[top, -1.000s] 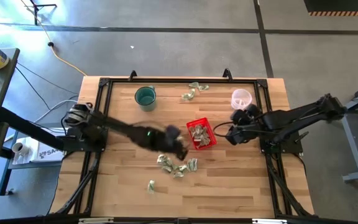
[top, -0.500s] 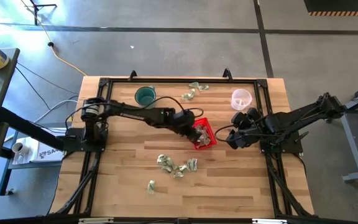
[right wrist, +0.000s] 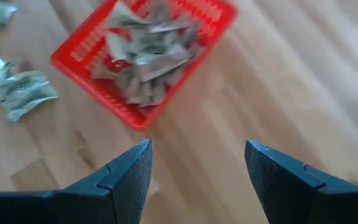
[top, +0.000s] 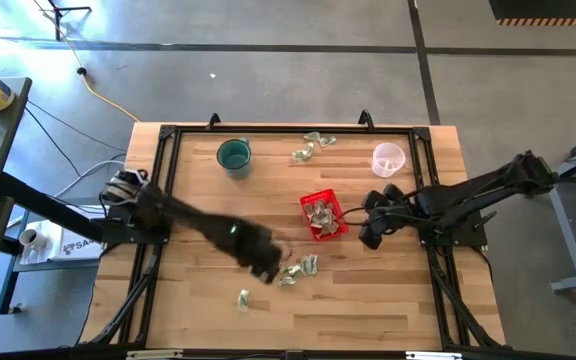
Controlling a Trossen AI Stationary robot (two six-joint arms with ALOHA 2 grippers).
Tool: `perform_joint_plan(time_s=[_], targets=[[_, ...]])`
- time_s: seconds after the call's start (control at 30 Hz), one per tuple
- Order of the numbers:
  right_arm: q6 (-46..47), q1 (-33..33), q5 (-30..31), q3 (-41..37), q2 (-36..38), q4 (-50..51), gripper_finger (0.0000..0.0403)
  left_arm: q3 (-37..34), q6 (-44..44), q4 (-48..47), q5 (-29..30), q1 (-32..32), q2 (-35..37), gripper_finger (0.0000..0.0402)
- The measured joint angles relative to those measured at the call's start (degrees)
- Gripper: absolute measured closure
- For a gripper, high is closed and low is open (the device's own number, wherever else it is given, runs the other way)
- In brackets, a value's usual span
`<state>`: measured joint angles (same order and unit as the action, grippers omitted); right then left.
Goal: Pick and place items into bin
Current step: Put the stevia packet into the orange bin
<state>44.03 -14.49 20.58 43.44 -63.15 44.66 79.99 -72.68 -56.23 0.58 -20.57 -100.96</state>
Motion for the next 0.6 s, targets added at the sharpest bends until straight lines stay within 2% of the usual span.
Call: perform_joint_plan(time_s=[0.13, 0.33, 0.5, 0.6], targets=[[0.06, 1.95, 0.92, -1.74, -0.33, -4.83, 0.0155, 0.04, -13.96, -0.72, 2.61, -6.41, 0.58, 0.0177], [-11.74, 12.55, 2.92, 2.48, -3.32, -14.91, 0.0155, -0.02, -33.38, -0.89, 8.83, -13.70, 0.46, 0.0186], [-21.07, 26.71, -4.13, 8.36, -12.53, -18.83, 0.0155, -0.02, -40.62, -0.71, 12.31, -15.95, 0.46, 0.0194], [-28.75, 32.06, -4.41, 13.43, -19.34, -18.93, 0.0155, -0.02, -41.61, -0.26, 12.49, -15.94, 0.46, 0.0199]])
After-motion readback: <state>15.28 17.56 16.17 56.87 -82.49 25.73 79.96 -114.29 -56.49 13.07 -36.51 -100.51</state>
